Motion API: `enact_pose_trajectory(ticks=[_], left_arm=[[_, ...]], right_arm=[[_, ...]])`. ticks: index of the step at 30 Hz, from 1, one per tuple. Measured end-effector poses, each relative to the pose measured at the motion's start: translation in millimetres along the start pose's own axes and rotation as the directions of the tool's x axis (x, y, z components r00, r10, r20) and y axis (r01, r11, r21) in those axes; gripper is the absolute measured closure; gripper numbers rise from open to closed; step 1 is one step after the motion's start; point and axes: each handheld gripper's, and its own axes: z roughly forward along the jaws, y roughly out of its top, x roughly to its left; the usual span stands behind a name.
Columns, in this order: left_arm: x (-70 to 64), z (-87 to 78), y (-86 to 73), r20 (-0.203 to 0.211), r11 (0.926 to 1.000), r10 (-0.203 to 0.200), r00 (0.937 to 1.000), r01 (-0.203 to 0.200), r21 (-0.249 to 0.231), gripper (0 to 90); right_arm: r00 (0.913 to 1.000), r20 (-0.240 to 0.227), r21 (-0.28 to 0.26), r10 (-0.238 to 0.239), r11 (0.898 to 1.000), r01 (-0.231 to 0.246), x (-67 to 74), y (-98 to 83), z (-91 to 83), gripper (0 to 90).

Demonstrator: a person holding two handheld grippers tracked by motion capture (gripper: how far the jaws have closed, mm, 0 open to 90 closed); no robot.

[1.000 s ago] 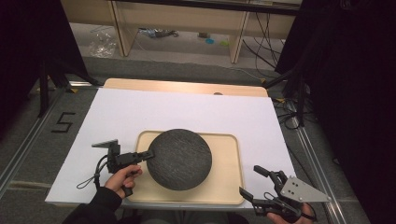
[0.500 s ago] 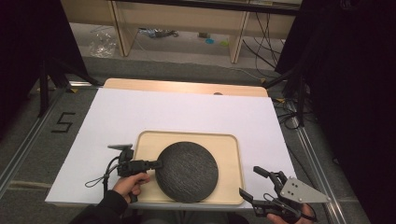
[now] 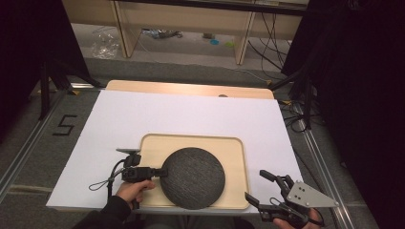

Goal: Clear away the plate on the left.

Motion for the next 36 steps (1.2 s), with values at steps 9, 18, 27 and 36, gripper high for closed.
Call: enact_pose_trajectory(ticks=[9, 18, 27, 36], left_arm=[[-4.8, 2.4, -0.9, -0.094, 0.9953, 0.081, 0.9923, -0.075, 0.061, 74.6], [-10.2, -2.9, -6.5, -0.126, 0.9893, 0.132, 0.9832, -0.123, 0.079, 73.1], [-19.8, -9.3, -5.8, -0.13, 0.9611, 0.252, 0.959, -0.233, 0.149, 57.9], [-24.7, -22.4, 2.2, -0.183, 0.9637, 0.266, 0.9462, -0.258, 0.068, 44.0]], right_arm=[[1.0, 0.005, 0.005, 0.004, 1.0, -0.004, -2.8, -2.8, -0.6, 21.7], [1.0, 0.004, 0.005, 0.006, 1.0, -0.006, -3.8, -3.0, -1.5, 21.8], [1.0, 0.003, 0.03, 0.007, 1.0, -0.007, -4.4, -3.6, -2.6, 21.7], [0.9998, 0.013, 0.021, 0.014, 1.0, -0.015, -3.8, -4.8, -1.7, 21.8]])
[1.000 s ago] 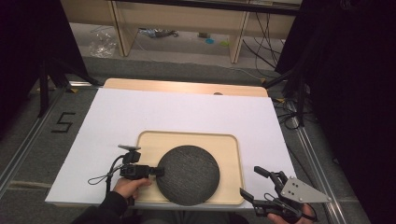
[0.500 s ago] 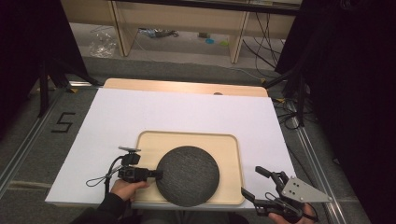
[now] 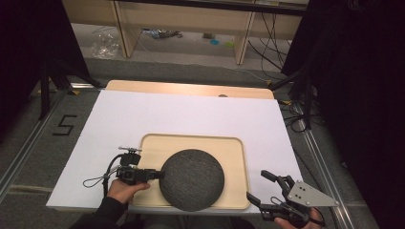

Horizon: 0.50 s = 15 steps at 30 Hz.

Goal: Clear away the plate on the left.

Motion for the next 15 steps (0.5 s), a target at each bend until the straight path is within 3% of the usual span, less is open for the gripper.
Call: enact_pose_trajectory(ticks=[4, 6, 7, 10, 12, 15], left_arm=[[1.1, -4.6, 2.5, -0.019, 0.9998, 0.012, 0.9997, -0.012, -0.014, 37.9], [1.9, -6.2, 2.9, 0.009, 0.9998, 0.002, 1.0, -0.002, -0.02, 37.3], [1.6, -6.9, 3.2, 0.003, 0.9996, 0.01, 0.9999, -0.01, -0.025, 35.9], [1.5, -9.6, 3.5, 0.023, 0.9993, 0.009, 0.9997, -0.008, -0.037, 33.1], [-0.5, -11.3, 3.4, 0.03, 0.9981, 0.003, 0.9995, -0.001, -0.062, 31.9], [-2.0, -16.0, 3.7, 0.049, 0.9957, 0.012, 0.9987, -0.008, -0.092, 30.2]], right_arm=[[1.0, -0.001, 0.0, -0.002, 1.0, 0.002, -0.9, -0.4, -0.1, 21.8], [0.9999, -0.007, -0.012, 0.008, 1.0, -0.008, -0.7, -1.2, 0.8, 21.7], [0.9998, -0.017, -0.005, 0.012, 1.0, -0.012, -1.0, -1.0, 0.7, 21.7], [1.0, -0.003, 0.004, -0.006, 1.0, 0.006, -2.2, -0.6, -0.6, 21.7], [0.9998, -0.015, 0.02, 0.013, 1.0, -0.012, -1.0, -0.7, -1.5, 21.7], [1.0, -0.001, 0.003, -0.008, 1.0, 0.008, -3.3, -1.3, -0.8, 21.5]])
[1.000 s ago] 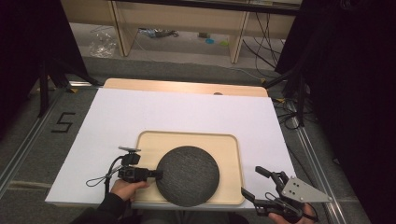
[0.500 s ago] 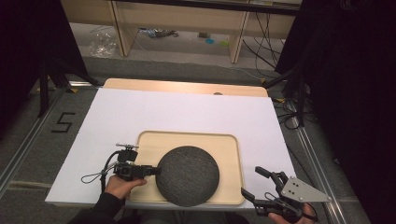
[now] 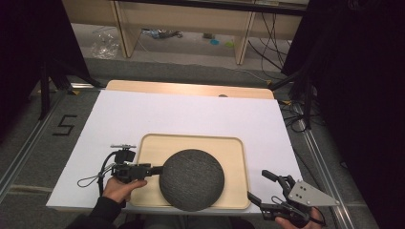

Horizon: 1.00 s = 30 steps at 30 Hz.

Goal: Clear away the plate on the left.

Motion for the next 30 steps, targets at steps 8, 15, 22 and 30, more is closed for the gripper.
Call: enact_pose_trajectory(ticks=[8, 15, 22, 30], left_arm=[[-4.6, -10.0, 0.1, 0.006, 0.9947, 0.016, 0.9999, -0.015, -0.102, 26.5], [-11.0, -14.6, 0.2, 0.035, 0.986, 0.077, 0.9964, -0.071, -0.151, 24.5], [-16.6, -20.9, -2.5, 0.043, 0.9742, 0.136, 0.9898, -0.125, -0.188, 24.1], [-22.7, -26.6, -3.7, 0.063, 0.9596, 0.179, 0.9819, -0.16, -0.232, 23.0]], right_arm=[[1.0, 0.0, -0.004, 0.0, 1.0, 0.0, 0.8, 0.4, 0.4, 21.5], [1.0, 0.0, -0.01, -0.003, 1.0, 0.003, 2.4, 0.1, -0.4, 21.5], [0.9999, -0.006, 0.014, -0.016, 1.0, 0.016, 4.7, 1.7, 0.9, 21.5], [1.0, -0.007, 0.015, -0.001, 1.0, 0.001, 6.5, 1.3, 0.9, 21.6]])
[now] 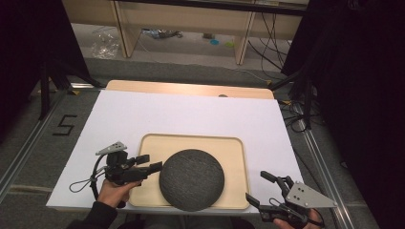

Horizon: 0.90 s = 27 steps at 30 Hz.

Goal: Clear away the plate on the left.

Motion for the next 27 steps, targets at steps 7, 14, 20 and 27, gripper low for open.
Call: enact_pose_trajectory(ticks=[7, 14, 20, 27], left_arm=[[-6.5, -5.8, 0.3, -0.012, 0.9985, 0.045, 0.9989, -0.045, -0.032, 22.2], [-14.6, -11.8, -1.0, -0.019, 0.9927, 0.112, 0.9936, -0.113, -0.043, 21.4], [-21.1, -18.1, -2.6, -0.031, 0.9811, 0.179, 0.9834, -0.181, -0.069, 19.8], [-30.5, -28.7, -5.7, -0.046, 0.9568, 0.266, 0.9628, -0.27, -0.109, 15.7]], right_arm=[[0.9999, 0.008, -0.003, -0.013, 1.0, 0.013, -0.3, 0.4, 0.5, 21.6], [0.9998, 0.005, -0.005, -0.021, 1.0, 0.021, -0.3, 0.5, 1.0, 21.7], [0.9998, -0.001, -0.001, -0.018, 1.0, 0.018, 0.0, 0.6, 1.0, 21.8], [0.9997, -0.008, -0.011, -0.023, 1.0, 0.023, 0.0, 0.3, 1.9, 21.9]])
